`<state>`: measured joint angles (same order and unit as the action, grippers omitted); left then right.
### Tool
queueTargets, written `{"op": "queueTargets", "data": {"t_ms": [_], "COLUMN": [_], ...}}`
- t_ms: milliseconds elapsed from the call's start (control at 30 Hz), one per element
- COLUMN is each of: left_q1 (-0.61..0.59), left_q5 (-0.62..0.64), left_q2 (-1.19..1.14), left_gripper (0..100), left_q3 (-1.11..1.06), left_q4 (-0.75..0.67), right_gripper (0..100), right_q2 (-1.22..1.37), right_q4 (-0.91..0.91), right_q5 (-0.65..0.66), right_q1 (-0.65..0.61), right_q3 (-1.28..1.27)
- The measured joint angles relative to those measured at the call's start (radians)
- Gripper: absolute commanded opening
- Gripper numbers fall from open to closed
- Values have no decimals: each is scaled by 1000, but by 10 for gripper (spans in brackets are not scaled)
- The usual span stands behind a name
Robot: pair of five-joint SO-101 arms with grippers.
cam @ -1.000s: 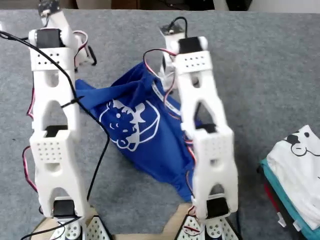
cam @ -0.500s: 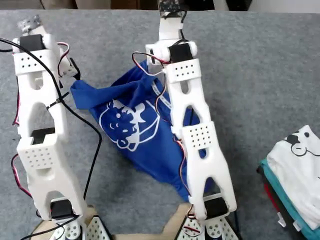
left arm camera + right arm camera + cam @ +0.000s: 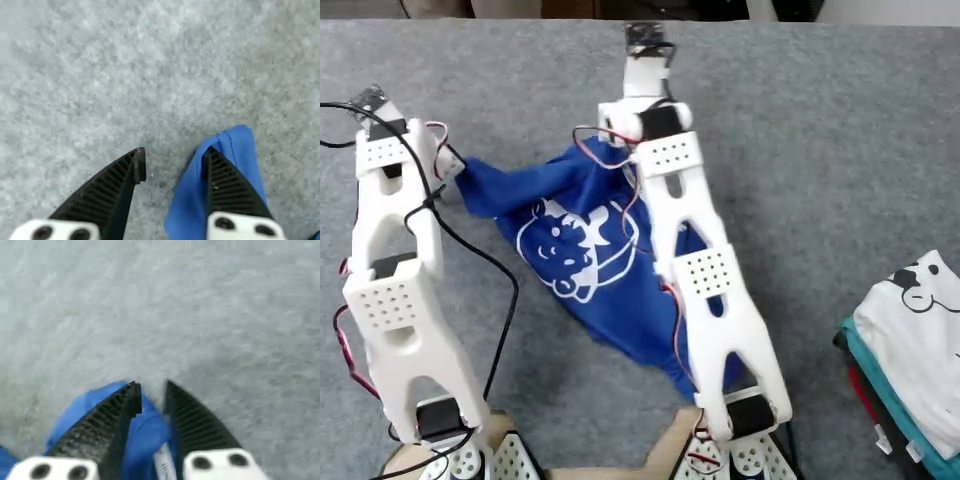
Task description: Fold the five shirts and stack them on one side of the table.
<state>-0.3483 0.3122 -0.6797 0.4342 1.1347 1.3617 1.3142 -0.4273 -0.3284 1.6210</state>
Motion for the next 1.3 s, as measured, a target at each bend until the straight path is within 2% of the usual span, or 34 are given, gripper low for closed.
{"op": "queueTargets", "data": {"t_ms": [433, 733, 967, 1133, 1300], "left_q1": [-2, -2, -2, -2, -2], "left_q5": [0, 0, 0, 0, 0], "left_q2": [0, 0, 0, 0, 0], "left_gripper": [192, 192, 192, 192, 192], "left_q3": [0, 0, 0, 0, 0], "left_q4": [-40, -40, -40, -40, -40], "right_gripper": [5, 12, 205, 196, 41], "right_q2": [3, 3, 3, 3, 2], "right_q4": [-17, 2, 52, 66, 66], "right_q5": [-48, -64, -64, -64, -92], "right_q1": [78, 83, -21, -91, -92], "right_q3": [0, 0, 0, 0, 0]}}
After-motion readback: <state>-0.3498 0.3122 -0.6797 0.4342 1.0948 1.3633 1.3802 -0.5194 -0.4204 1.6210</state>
